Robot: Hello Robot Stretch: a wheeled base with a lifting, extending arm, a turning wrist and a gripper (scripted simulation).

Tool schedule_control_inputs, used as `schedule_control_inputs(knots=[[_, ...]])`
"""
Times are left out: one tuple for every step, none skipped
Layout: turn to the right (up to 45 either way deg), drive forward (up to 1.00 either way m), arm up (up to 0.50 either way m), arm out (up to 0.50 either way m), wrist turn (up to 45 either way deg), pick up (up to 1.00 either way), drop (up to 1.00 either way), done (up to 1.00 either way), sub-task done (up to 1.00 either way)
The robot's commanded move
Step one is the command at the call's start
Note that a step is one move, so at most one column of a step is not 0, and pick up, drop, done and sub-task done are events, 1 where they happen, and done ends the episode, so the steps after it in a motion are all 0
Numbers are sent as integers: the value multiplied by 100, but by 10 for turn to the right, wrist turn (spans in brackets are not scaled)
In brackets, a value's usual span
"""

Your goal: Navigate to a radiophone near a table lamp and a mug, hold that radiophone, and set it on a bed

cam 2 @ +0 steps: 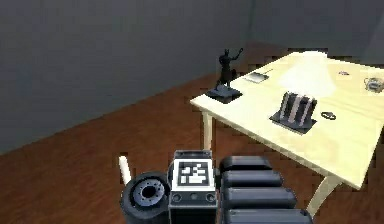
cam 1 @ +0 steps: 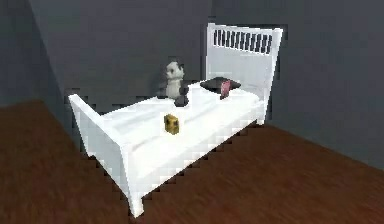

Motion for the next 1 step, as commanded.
schedule_control_inputs(knots=[[30, 0, 0, 0, 0, 0, 0, 0, 0]])
